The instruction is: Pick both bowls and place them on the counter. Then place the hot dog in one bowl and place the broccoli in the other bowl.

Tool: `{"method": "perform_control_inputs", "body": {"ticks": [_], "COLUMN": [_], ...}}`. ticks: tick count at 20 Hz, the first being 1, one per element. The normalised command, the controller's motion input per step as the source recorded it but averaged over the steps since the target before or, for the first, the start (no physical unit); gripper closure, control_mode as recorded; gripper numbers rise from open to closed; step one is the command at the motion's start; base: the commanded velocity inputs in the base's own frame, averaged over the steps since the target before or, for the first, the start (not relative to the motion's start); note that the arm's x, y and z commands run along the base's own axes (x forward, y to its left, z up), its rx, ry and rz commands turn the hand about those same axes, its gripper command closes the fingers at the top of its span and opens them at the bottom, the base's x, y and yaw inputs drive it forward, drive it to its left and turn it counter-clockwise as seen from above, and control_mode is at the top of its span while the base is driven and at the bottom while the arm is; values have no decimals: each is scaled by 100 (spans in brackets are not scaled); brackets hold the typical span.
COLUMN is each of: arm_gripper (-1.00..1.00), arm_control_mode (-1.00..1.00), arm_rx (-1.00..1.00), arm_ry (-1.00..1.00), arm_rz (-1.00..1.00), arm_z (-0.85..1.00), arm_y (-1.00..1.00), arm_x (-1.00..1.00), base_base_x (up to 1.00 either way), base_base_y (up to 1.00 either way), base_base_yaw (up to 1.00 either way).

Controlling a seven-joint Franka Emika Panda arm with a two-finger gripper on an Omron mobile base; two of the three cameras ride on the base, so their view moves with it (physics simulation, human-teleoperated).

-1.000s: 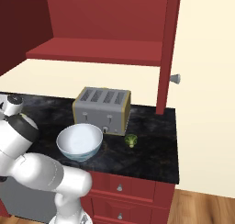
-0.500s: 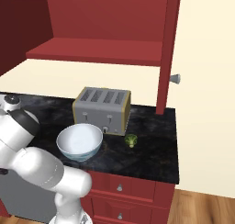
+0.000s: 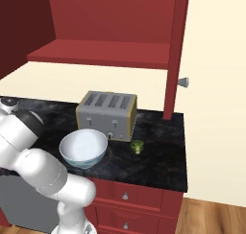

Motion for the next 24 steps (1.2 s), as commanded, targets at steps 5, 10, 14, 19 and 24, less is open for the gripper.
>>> {"method": "perform_control_inputs", "body": {"ticks": [5, 10, 14, 19, 24], "arm_gripper": [-100, -100, -100, -100, -100], "arm_control_mode": [-100, -100, -100, -100, -100], "arm_rx": [0, 1, 3, 6, 5], "arm_ry": [-1, -4, -3, -5, -8], "arm_rz": [0, 0, -2, -2, -2], "arm_z": [0, 0, 4, 23, 49], "arm_y": [0, -21, -44, -44, -41], "arm_x": [0, -3, -9, -12, -18], "base_base_x": [0, 0, 0, 0, 0], "base_base_y": [0, 0, 0, 0, 0], "base_base_yaw": [0, 0, 0, 0, 0]}}
